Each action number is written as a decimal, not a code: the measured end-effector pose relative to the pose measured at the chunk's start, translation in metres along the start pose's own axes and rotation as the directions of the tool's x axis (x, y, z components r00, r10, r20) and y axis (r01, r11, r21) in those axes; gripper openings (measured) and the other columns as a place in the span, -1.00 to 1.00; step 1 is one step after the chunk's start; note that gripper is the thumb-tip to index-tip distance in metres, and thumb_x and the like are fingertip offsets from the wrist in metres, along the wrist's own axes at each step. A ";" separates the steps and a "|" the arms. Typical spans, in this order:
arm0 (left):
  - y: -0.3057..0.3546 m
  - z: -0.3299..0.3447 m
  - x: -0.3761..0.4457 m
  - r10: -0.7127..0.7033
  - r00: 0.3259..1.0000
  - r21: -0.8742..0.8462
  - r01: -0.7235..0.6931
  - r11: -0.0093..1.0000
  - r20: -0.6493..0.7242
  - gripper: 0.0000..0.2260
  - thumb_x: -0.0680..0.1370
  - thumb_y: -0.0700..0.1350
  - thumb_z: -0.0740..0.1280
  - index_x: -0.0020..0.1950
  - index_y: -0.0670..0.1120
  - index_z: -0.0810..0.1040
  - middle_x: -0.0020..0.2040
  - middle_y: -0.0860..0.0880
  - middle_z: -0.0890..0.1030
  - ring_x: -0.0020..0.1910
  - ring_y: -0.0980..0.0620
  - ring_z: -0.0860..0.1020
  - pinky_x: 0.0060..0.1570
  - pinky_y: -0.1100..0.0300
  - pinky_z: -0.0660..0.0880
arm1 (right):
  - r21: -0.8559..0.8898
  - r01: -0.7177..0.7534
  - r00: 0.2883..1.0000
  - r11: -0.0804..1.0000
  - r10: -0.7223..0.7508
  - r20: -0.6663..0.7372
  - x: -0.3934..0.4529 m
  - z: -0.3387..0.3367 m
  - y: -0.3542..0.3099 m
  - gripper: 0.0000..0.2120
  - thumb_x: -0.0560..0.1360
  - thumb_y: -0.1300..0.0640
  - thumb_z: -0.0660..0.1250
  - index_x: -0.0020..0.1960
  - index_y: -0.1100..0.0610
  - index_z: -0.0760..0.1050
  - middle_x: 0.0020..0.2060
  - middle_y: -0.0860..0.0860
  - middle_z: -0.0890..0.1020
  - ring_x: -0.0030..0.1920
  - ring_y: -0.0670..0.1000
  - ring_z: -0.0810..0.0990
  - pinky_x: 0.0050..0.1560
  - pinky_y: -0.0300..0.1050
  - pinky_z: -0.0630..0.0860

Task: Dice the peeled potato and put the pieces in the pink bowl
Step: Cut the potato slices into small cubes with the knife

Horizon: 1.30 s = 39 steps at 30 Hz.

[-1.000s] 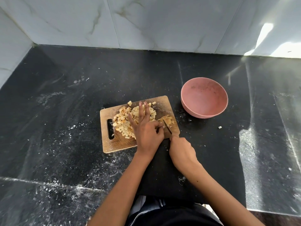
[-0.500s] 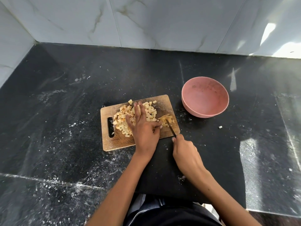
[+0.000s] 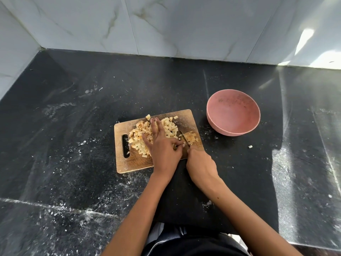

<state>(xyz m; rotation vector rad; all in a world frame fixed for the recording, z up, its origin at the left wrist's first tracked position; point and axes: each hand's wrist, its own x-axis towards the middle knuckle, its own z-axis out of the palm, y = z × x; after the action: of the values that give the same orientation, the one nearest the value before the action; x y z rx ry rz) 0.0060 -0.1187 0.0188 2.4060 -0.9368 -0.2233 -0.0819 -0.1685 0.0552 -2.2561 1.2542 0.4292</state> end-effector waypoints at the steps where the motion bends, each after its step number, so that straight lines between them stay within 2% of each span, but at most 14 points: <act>1: 0.000 0.000 0.000 -0.005 1.000 0.005 0.005 1.000 0.002 -0.99 0.45 -0.04 0.48 -0.16 0.06 0.70 0.57 -0.09 -0.01 0.51 0.05 -0.28 0.41 -0.12 -0.39 | -0.009 -0.002 1.000 1.000 0.002 0.003 0.001 -0.001 -0.001 -0.71 0.59 0.29 0.06 0.30 0.21 0.30 0.16 0.20 0.52 0.12 0.22 0.55 -0.11 -0.04 0.37; 9: 0.004 0.000 -0.001 -0.011 0.999 0.003 0.011 1.000 -0.036 -0.95 0.40 -0.10 0.48 -0.23 0.06 0.68 0.57 -0.11 0.00 0.55 -0.05 -0.22 0.43 -0.25 -0.31 | -0.019 -0.013 0.999 1.000 0.014 0.037 -0.002 0.001 0.005 -0.69 0.57 0.30 0.09 0.31 0.19 0.25 0.12 0.18 0.55 0.10 0.22 0.57 -0.06 0.02 0.47; 16: 0.003 0.003 -0.002 -0.016 0.999 -0.013 0.016 1.000 -0.044 -0.93 0.40 -0.10 0.48 -0.26 0.06 0.66 0.56 -0.11 0.00 0.54 -0.04 -0.23 0.43 -0.22 -0.33 | -0.043 -0.039 0.996 0.998 0.042 0.078 -0.012 0.006 0.013 -0.67 0.62 0.25 0.07 0.38 0.18 0.19 0.15 0.18 0.53 0.15 0.21 0.54 0.00 0.07 0.48; 20: 0.001 0.005 -0.002 -0.003 0.998 -0.021 0.002 1.000 -0.059 -0.93 0.40 -0.10 0.48 -0.26 0.05 0.66 0.55 -0.12 0.02 0.55 -0.06 -0.19 0.42 -0.21 -0.33 | -0.070 -0.028 0.998 0.997 0.031 0.051 -0.026 0.015 0.026 -0.74 0.63 0.27 0.02 0.31 0.19 0.21 0.08 0.18 0.56 0.09 0.21 0.57 -0.12 0.01 0.38; 27: 0.000 0.007 -0.005 0.008 0.997 -0.022 -0.009 1.000 -0.080 -0.94 0.42 -0.08 0.48 -0.25 0.02 0.66 0.55 -0.18 0.05 0.53 -0.05 -0.21 0.41 -0.19 -0.34 | -0.041 -0.024 0.999 0.999 0.026 0.046 -0.032 0.016 0.031 -0.96 0.64 0.24 0.02 0.06 0.14 0.22 0.01 0.16 0.58 0.03 0.20 0.58 -0.18 -0.01 0.37; 33: -0.001 0.007 -0.006 0.029 0.996 0.004 -0.029 1.000 -0.081 -0.94 0.44 -0.08 0.46 -0.23 0.00 0.65 0.56 -0.19 0.03 0.55 -0.08 -0.21 0.42 -0.15 -0.37 | -0.001 -0.004 1.000 1.000 0.004 0.022 -0.016 0.006 0.022 -0.75 0.66 0.15 0.00 0.28 0.19 0.31 0.10 0.19 0.56 0.10 0.22 0.55 -0.14 -0.04 0.36; 39: -0.002 0.012 -0.005 0.111 0.982 0.036 -0.107 0.994 -0.155 -0.92 0.44 -0.11 0.44 -0.26 -0.03 0.61 0.55 -0.22 0.10 0.56 -0.15 -0.11 0.45 -0.14 -0.31 | -0.065 0.014 0.999 0.998 -0.011 0.050 -0.023 0.000 0.033 -0.78 0.66 0.15 0.01 0.22 0.19 0.33 0.09 0.18 0.55 0.09 0.22 0.55 -0.16 -0.04 0.36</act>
<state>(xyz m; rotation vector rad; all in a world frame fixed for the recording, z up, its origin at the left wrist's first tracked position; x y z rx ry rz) -0.0007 -0.1193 0.0075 2.3497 -1.0003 0.0198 -0.1220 -0.1672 0.0574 -2.2921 1.2172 0.5253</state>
